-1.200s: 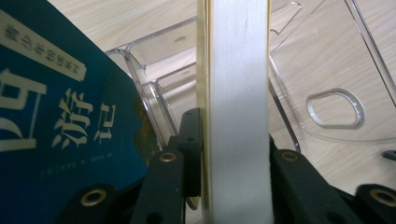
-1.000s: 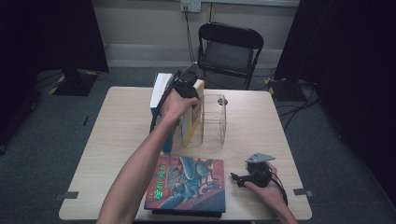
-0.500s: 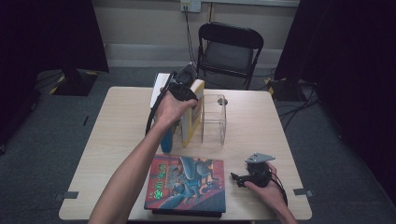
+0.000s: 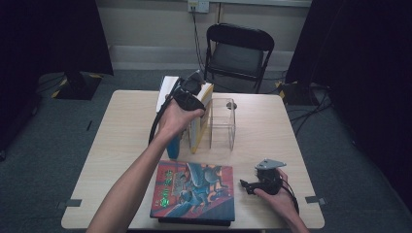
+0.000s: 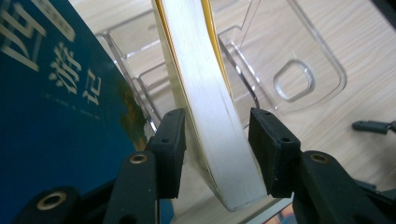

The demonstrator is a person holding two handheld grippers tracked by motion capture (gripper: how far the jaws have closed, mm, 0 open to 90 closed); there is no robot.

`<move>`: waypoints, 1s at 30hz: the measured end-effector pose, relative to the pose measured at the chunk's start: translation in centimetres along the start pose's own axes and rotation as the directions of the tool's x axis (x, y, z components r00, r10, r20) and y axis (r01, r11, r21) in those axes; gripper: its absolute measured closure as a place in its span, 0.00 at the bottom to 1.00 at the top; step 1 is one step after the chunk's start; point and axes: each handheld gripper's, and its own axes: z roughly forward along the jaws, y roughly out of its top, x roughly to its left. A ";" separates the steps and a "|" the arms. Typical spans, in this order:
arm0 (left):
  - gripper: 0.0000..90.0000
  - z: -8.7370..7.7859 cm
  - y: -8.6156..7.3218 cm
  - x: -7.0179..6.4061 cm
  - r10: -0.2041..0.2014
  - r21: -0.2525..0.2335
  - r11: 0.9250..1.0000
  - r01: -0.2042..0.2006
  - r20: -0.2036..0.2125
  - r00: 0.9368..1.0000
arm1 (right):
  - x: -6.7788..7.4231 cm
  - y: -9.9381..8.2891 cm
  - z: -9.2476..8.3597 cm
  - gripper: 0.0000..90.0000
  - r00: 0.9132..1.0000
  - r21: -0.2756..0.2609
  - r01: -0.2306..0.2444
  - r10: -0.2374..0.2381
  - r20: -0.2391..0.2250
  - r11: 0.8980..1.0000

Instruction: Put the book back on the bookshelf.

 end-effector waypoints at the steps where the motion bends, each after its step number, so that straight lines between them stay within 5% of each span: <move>1: 0.67 0.0 0.0 0.0 -0.002 0.002 1.000 0.002 0.003 1.000 | 0.0 0.0 0.0 0.15 1.000 0.000 0.000 0.000 0.000 1.000; 9: 0.75 -0.1 0.6 -0.1 -0.028 0.014 1.000 0.027 0.020 0.999 | 0.0 0.0 0.1 0.15 1.000 -0.003 0.002 -0.002 -0.002 1.000; 18: 0.69 0.2 1.2 -0.8 -0.044 0.006 0.999 0.044 0.077 0.996 | 0.0 0.0 0.1 0.15 1.000 -0.003 0.002 -0.002 -0.001 1.000; 30: 0.64 0.4 1.5 -1.3 -0.041 -0.003 0.999 0.041 0.096 0.995 | 0.0 0.0 0.1 0.15 1.000 -0.004 0.003 -0.003 -0.002 1.000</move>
